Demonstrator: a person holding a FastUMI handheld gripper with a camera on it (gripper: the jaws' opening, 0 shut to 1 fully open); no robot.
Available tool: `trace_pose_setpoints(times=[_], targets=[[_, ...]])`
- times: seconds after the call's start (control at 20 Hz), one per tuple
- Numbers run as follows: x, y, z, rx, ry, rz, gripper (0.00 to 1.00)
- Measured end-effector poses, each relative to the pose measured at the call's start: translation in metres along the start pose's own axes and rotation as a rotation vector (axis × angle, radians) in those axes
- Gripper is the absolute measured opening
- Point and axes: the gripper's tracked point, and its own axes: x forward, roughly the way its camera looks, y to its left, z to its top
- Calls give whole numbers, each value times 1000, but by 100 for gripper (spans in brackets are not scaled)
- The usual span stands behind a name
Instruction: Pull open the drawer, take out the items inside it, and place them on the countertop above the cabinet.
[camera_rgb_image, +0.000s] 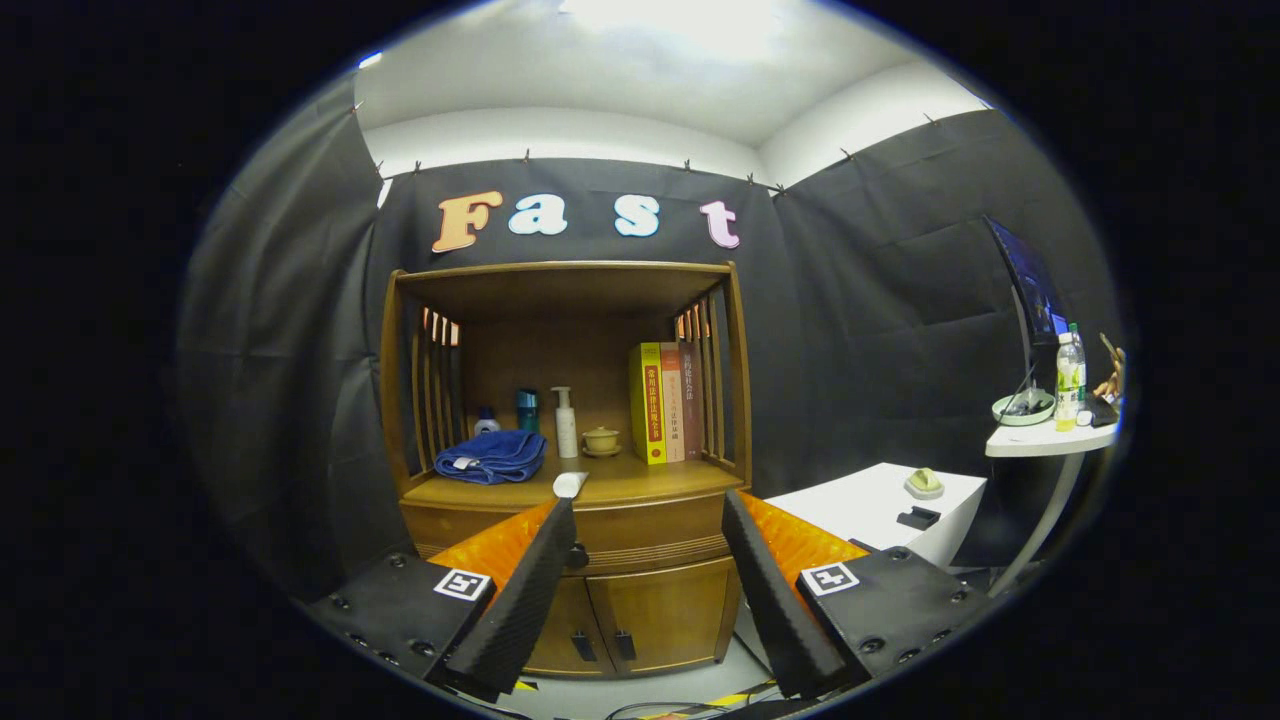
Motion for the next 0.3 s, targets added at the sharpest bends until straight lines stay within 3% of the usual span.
trace_pose_setpoints(times=[0.3], targets=[[1, 2, -2, 10, 10, -4, 97]])
